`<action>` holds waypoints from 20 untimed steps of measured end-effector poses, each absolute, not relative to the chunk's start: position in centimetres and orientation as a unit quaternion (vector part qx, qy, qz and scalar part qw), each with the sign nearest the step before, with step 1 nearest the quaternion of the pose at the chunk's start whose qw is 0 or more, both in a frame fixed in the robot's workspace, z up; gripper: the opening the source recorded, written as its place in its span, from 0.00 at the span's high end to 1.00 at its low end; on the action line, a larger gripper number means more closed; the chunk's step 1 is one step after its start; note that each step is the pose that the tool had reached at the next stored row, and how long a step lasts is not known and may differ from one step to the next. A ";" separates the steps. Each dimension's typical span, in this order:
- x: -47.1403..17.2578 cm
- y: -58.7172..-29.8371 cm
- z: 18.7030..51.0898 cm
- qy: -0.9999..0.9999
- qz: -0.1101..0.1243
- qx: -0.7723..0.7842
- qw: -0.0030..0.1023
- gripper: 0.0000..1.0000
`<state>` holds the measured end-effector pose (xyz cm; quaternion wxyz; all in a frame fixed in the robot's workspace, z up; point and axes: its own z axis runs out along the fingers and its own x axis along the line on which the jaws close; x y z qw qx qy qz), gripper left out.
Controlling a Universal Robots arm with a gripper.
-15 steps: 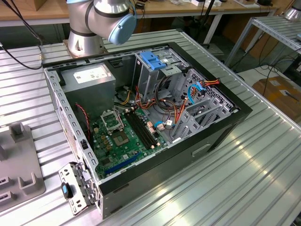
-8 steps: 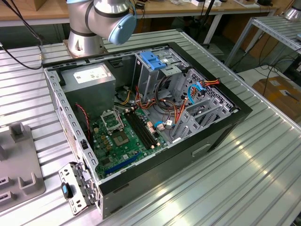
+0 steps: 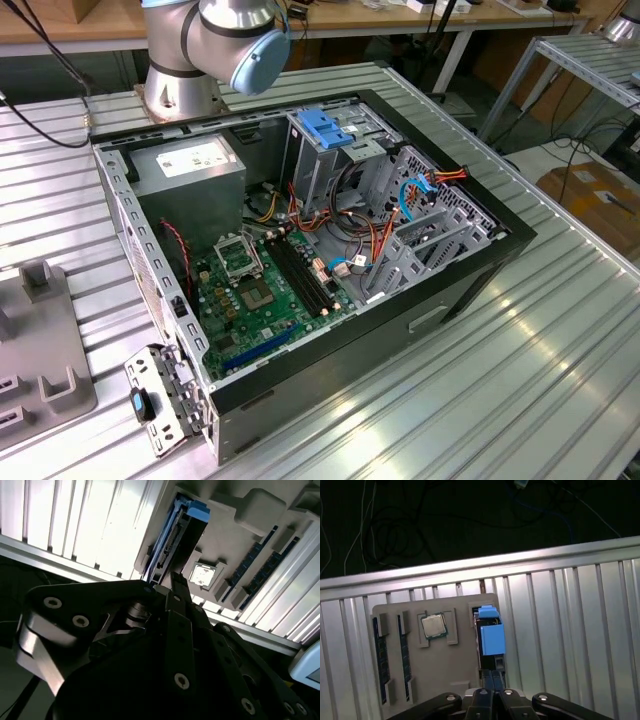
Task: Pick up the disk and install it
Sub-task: 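Pick up the disk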
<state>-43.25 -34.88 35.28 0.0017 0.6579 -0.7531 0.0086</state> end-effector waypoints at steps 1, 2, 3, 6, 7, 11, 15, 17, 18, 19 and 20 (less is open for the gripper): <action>-43.3 -34.9 35.3 -0.753 0.009 0.658 0.002 0.89; -43.3 -34.9 35.3 -0.753 0.009 0.658 0.002 0.89; -43.3 -34.9 35.3 -0.753 0.009 0.658 0.002 0.89; -43.3 -34.9 35.1 -0.753 0.007 0.658 0.000 0.89; -43.3 -34.9 35.1 -0.753 0.005 0.658 -0.002 0.89; -43.3 -34.9 35.1 -0.753 0.004 0.658 -0.003 0.89; -43.3 -34.9 35.1 -0.753 0.003 0.658 -0.003 0.89; -43.3 -34.9 35.1 -0.753 0.003 0.658 -0.003 0.89; -43.3 -34.9 35.1 -0.753 0.003 0.658 -0.003 0.89; -43.3 -34.9 35.1 -0.753 0.003 0.658 -0.003 0.89; -43.3 -34.9 35.1 -0.753 0.003 0.658 -0.003 0.89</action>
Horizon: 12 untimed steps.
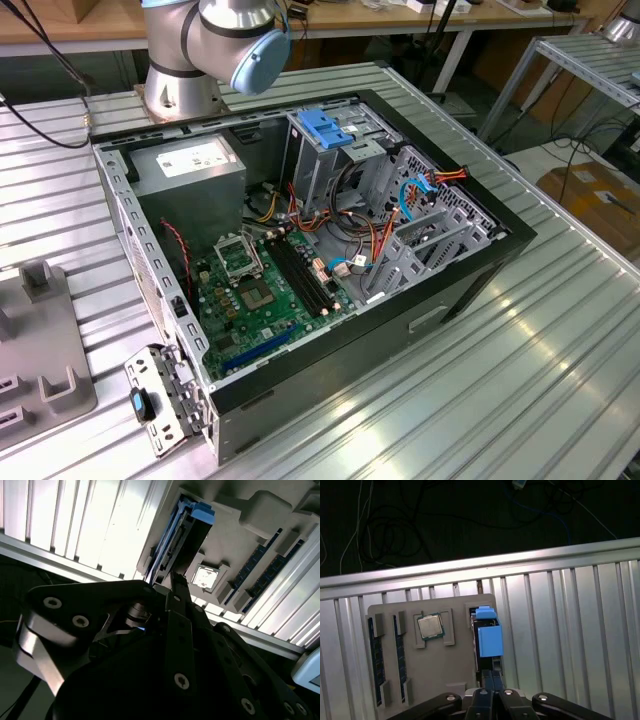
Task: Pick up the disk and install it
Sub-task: 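Pick up the disk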
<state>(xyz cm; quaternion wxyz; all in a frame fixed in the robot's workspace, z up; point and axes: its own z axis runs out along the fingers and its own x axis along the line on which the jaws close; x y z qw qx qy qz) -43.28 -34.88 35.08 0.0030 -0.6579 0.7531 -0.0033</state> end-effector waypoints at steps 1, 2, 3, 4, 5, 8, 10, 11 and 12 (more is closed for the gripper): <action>-43.3 -34.9 35.1 0.753 -0.003 -0.658 0.003 0.89; -43.3 -34.9 35.1 0.753 -0.003 -0.658 0.003 0.89; -43.3 -34.9 35.1 0.753 -0.003 -0.658 0.003 0.76; -43.3 -34.9 35.1 0.753 -0.003 -0.658 0.003 0.76; -43.3 -34.9 35.1 0.753 -0.003 -0.658 0.003 0.70; -43.3 -34.9 35.1 0.753 -0.003 -0.658 0.003 0.58; -43.3 -34.9 35.1 0.753 -0.003 -0.658 0.003 0.46; -43.3 -34.9 35.1 0.753 -0.003 -0.658 0.003 0.46; -43.3 -34.9 35.1 0.753 -0.003 -0.658 0.003 0.46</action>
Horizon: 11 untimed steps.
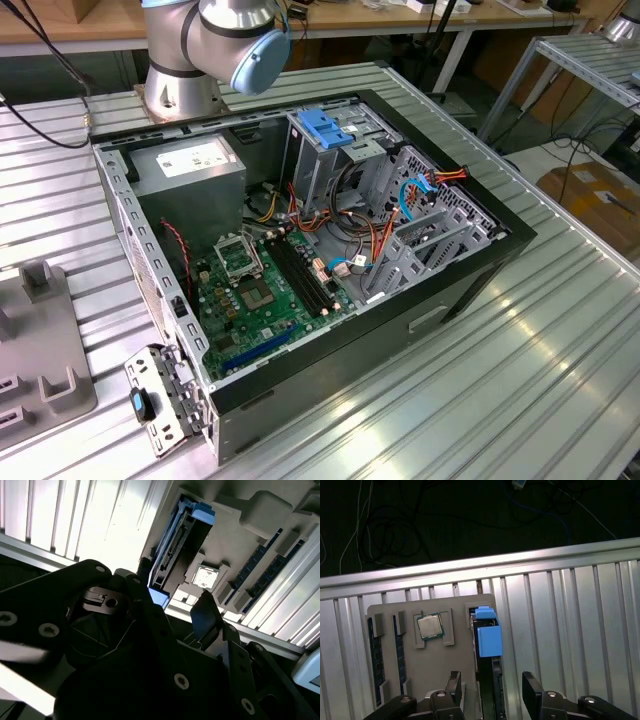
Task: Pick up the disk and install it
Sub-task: 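Pick up the disk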
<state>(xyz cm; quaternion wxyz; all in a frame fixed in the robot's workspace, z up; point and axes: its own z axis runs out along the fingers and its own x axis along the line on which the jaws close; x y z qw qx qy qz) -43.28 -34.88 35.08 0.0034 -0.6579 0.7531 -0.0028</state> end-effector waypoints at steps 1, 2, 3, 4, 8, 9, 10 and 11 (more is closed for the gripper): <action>-43.3 -34.9 35.1 0.753 -0.003 -0.658 0.003 0.40; -43.3 -34.9 35.1 0.753 -0.003 -0.658 0.003 0.40; -43.3 -34.9 35.1 0.753 -0.003 -0.658 0.003 0.40; -43.3 -34.9 35.0 0.753 -0.003 -0.658 0.004 0.40; -43.3 -34.9 34.5 0.752 -0.003 -0.660 0.003 0.40; -43.3 -34.9 34.4 0.751 -0.003 -0.660 0.003 0.40; -43.3 -34.9 34.3 0.751 -0.003 -0.661 0.003 0.40; -43.3 -34.9 34.3 0.751 -0.003 -0.661 0.003 0.40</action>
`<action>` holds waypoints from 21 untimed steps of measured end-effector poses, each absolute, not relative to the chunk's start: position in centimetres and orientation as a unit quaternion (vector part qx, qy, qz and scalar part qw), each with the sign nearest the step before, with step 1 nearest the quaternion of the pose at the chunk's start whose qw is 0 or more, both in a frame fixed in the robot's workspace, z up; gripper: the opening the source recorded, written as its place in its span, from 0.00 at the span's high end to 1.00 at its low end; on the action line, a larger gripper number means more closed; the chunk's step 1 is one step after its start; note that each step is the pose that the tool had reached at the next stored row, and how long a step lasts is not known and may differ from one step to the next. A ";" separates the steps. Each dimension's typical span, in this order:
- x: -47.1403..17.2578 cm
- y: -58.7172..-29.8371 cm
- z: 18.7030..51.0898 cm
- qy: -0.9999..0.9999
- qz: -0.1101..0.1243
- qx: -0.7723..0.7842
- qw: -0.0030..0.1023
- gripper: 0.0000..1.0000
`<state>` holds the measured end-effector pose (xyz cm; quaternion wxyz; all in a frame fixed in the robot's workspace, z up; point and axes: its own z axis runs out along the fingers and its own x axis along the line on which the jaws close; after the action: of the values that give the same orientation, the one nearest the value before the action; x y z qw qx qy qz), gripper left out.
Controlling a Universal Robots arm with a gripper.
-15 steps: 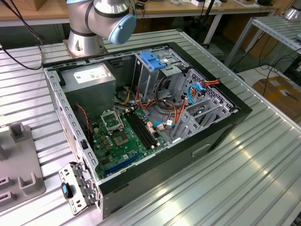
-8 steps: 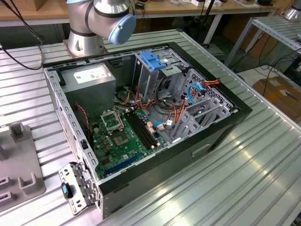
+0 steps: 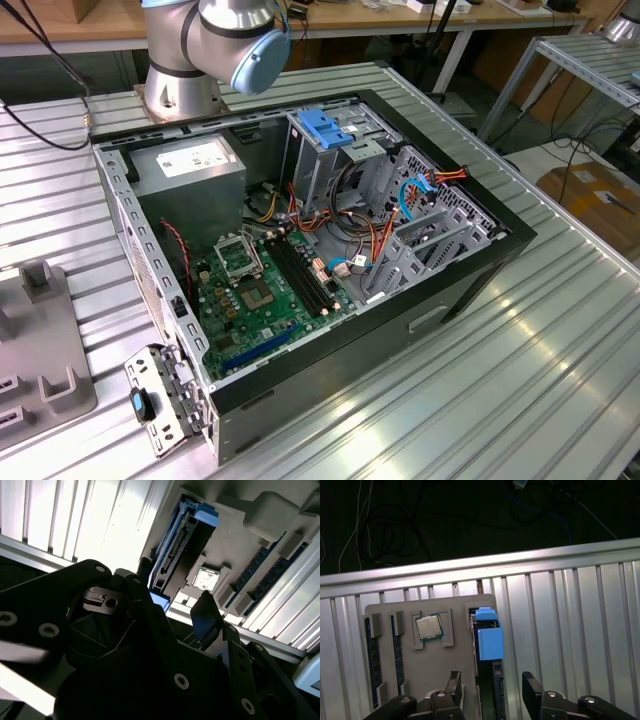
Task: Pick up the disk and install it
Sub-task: 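Pick up the disk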
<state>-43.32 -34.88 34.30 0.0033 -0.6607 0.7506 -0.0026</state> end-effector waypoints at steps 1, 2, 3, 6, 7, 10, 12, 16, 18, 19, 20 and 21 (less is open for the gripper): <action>-43.3 -34.9 34.3 0.750 -0.003 -0.661 0.003 0.40; -43.3 -34.9 34.3 0.750 -0.003 -0.661 0.003 0.40; -43.3 -34.9 34.3 0.750 -0.003 -0.661 0.003 0.40; -43.3 -34.9 34.2 0.750 -0.003 -0.661 0.004 0.40; -43.3 -34.9 34.1 0.750 -0.003 -0.661 0.004 0.40; -43.3 -34.9 34.0 0.750 -0.003 -0.661 0.003 0.40; -43.3 -34.9 34.0 0.750 -0.003 -0.661 0.003 0.40; -43.3 -34.9 34.0 0.750 -0.003 -0.661 0.003 0.40; -43.3 -34.9 34.0 0.750 -0.003 -0.661 0.003 0.40; -43.3 -34.9 33.9 0.750 -0.003 -0.661 0.003 0.40; -43.3 -34.9 33.9 0.750 -0.003 -0.661 0.003 0.40; -43.3 -34.9 33.9 0.750 -0.003 -0.661 0.003 0.40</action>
<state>-43.32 -34.88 33.95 0.0035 -0.6613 0.7501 -0.0026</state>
